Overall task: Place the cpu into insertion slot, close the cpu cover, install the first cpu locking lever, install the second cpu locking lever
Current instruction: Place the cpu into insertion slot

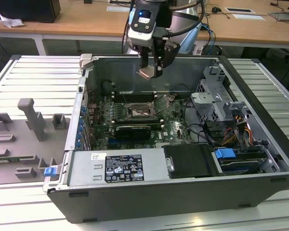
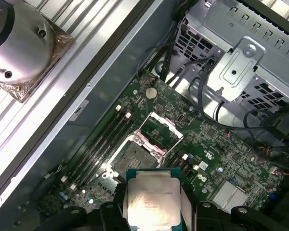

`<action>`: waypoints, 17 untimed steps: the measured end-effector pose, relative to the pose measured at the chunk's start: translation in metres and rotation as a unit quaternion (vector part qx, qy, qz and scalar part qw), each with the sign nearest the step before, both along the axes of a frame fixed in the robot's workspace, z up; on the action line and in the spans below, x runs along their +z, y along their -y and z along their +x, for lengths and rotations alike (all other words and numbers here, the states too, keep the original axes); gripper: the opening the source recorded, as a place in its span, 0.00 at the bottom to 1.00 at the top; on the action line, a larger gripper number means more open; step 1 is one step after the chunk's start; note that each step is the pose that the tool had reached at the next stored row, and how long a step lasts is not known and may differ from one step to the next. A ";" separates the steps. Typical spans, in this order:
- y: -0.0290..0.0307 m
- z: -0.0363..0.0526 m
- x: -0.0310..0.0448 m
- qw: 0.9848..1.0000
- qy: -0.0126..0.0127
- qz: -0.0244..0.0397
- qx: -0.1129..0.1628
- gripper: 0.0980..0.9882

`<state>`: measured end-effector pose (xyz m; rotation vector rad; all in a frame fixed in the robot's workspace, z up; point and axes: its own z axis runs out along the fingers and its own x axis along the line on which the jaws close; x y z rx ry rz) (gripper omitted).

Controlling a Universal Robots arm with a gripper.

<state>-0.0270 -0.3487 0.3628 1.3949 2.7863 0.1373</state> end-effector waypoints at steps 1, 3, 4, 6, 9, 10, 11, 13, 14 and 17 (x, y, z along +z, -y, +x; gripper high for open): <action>0.0000 0.0000 -0.0011 1.000 0.000 -0.001 0.000 0.48; 0.0000 0.0000 -0.0018 1.000 0.000 -0.001 -0.001 0.48; 0.0001 0.0000 -0.0018 1.000 0.000 -0.001 -0.002 0.48; 0.0000 0.0000 -0.0021 1.000 0.000 -0.001 -0.012 0.48; 0.0000 0.0000 -0.0024 0.999 0.000 -0.001 -0.034 0.48; 0.0000 0.0000 -0.0026 0.999 0.000 -0.001 -0.039 0.48; 0.0000 0.0000 -0.0027 0.999 0.000 -0.001 -0.049 0.48; 0.0000 0.0000 -0.0028 0.998 0.000 -0.001 -0.060 0.48; 0.0000 0.0000 -0.0029 0.998 0.000 -0.001 -0.065 0.48; 0.0000 0.0000 -0.0031 0.997 0.000 -0.001 -0.076 0.48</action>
